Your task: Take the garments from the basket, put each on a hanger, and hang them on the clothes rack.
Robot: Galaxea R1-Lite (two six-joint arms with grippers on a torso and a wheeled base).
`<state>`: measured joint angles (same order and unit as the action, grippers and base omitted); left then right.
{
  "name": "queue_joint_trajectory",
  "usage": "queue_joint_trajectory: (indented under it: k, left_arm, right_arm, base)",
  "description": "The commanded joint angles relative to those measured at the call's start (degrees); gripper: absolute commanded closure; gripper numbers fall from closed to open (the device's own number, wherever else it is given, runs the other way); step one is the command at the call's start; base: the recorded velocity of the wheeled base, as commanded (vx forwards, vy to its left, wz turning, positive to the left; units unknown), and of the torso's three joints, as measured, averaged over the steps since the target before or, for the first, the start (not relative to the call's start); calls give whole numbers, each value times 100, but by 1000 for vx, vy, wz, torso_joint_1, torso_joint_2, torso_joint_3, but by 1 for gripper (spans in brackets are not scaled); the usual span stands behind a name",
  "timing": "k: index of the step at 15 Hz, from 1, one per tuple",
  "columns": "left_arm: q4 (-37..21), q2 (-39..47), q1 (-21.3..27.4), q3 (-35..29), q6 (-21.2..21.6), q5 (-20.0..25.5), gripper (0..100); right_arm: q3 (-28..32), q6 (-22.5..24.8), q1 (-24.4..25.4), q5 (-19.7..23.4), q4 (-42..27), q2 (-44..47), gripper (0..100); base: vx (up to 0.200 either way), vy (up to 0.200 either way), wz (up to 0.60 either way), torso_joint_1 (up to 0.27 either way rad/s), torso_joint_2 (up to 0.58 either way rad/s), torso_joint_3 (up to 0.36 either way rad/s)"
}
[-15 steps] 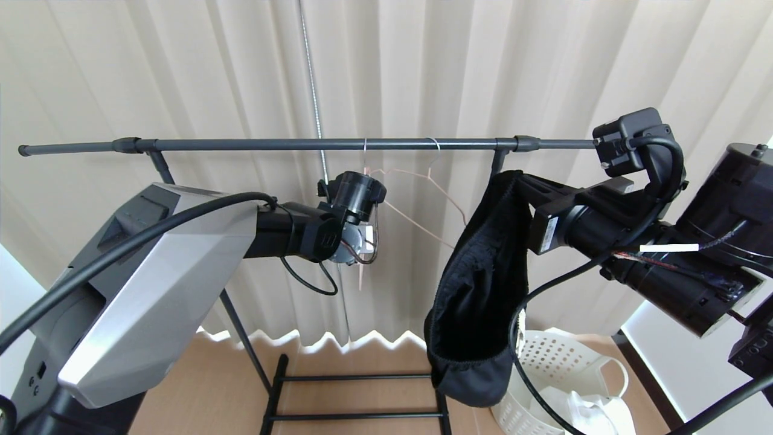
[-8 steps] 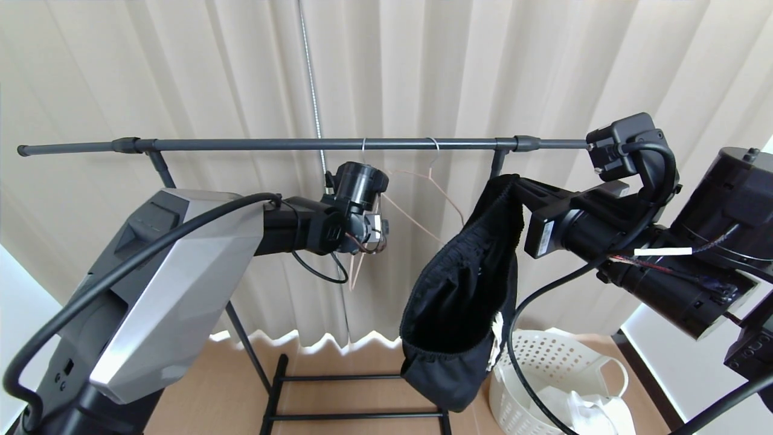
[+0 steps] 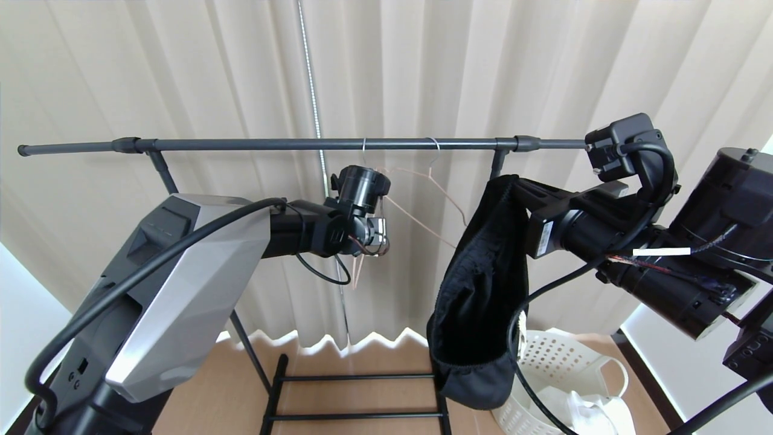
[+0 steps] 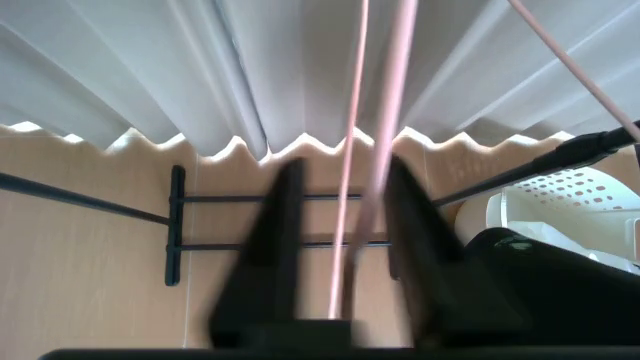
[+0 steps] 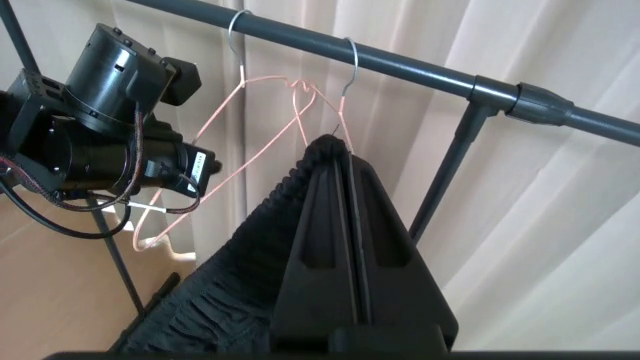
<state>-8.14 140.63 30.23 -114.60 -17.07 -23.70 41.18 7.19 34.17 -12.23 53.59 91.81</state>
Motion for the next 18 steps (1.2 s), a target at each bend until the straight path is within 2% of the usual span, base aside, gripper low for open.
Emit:
queue_joint_trajectory:
  k: [1,10,14,18]
  left_arm:
    - [23,8,-9,1,-7,-3,100]
    - [6,-238,-35,1,46,-320,100]
    - [-3,-273,-44,131,133,-759,100]
    - [6,-361,-149,263,142,-829,100]
  right_arm:
    - [-5,1,2,1,2,13,100]
    - [-5,1,2,1,11,-23,100]
    - [-5,1,2,1,11,-23,100]
    - [-5,1,2,1,11,-14,100]
  base:
    - [0,0,0,0,0,0]
    - [0,0,0,0,0,0]
    - [0,0,0,0,0,0]
    - [0,0,0,0,0,0]
